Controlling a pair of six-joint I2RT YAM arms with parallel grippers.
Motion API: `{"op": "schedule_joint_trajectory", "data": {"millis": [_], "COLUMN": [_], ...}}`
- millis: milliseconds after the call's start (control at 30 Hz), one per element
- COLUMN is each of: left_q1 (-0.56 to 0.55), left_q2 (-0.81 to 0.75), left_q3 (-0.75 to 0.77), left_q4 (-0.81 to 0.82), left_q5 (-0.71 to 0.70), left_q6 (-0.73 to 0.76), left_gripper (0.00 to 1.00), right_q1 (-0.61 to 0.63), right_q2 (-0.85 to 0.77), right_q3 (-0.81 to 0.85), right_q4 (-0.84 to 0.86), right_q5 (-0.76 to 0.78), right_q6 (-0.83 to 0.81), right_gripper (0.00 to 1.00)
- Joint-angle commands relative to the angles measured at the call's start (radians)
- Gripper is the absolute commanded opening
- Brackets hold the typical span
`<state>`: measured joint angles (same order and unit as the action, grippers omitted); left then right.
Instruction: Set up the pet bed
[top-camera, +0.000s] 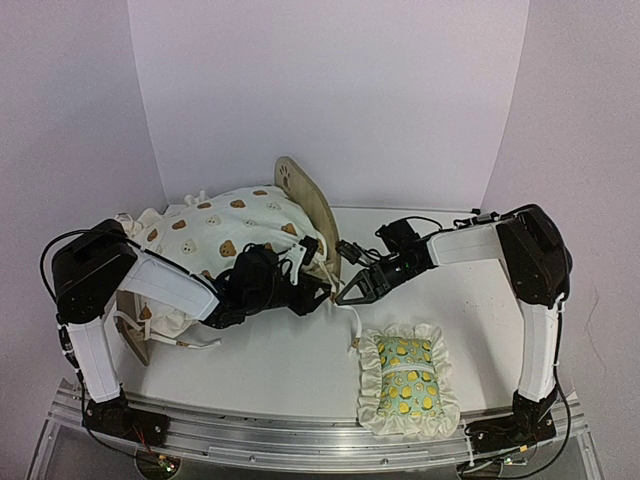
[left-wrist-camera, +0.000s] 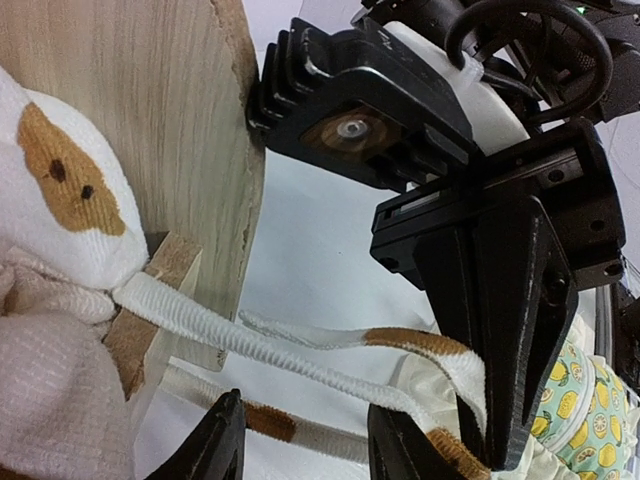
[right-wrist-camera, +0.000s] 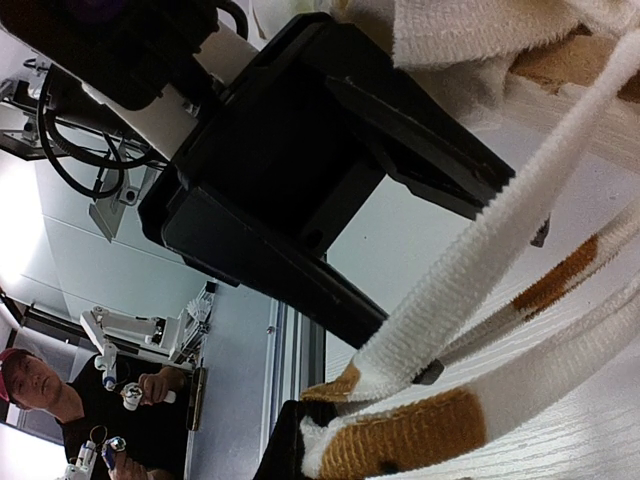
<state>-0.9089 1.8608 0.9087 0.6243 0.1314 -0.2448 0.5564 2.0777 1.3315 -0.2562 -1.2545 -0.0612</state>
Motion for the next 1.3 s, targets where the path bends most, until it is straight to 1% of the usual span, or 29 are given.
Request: {"op": "schedule_joint_trajectory", "data": {"millis": [0,100,167,300,400,500,600,767,833,1000,1167,1267], "left_q1": [0.004,0.002,0.002,0.002,0.002,0.002,0.001,0.002,0.002,0.002,0.002,0.002], "left_q2": [0.033,0.042,0.038,0.035,0.047,0.071,0.090,0.135,0.147,0.172,0.192,0.215], "left_q3": [0.052,0.039,0.024,-0.047,-0.070,-0.065,-0.070,-0.031,-0.027,0.003,0.000,0.025], "left_q4": [0.041,0.072,0.098,0.216,0.272,0.291,0.345,0.352,0.377,0.368,0.424,0.408], "left_q5": [0.026,0.041,0.044,0.043,0.038,0.039,0.051,0.060,0.062,0.054,0.070,0.070], "left_q6": [0.087,0.126,0.164,0.268,0.326,0.373,0.405,0.433,0.438,0.435,0.436,0.442], "left_gripper": [0.45,0.47,0.51,0.64,0.66,0.66,0.65,0.63,0.61,0.52,0.53,0.54], "right_q1": [0.009,0.009,0.009,0.009,0.009,0.009,0.009,0.009,0.009,0.008,0.009,0.009], "right_q2": [0.004,0.011,0.012,0.009,0.007,0.009,0.012,0.018,0.019,0.021,0.022,0.022], "right_q3": [0.033,0.039,0.039,0.039,0.038,0.040,0.044,0.052,0.055,0.057,0.057,0.057], "right_q4": [-0.044,-0.044,-0.045,-0.046,-0.046,-0.046,-0.045,-0.046,-0.046,-0.045,-0.045,-0.046], "right_q5": [-0.072,-0.074,-0.076,-0.079,-0.079,-0.081,-0.082,-0.083,-0.083,-0.083,-0.087,-0.088], "right_q6": [0.027,0.029,0.028,0.028,0.026,0.025,0.024,0.027,0.028,0.029,0.028,0.029], "right_gripper": [0.00,0.00,0.00,0.00,0.00,0.00,0.00,0.00,0.00,0.00,0.00,0.00]}}
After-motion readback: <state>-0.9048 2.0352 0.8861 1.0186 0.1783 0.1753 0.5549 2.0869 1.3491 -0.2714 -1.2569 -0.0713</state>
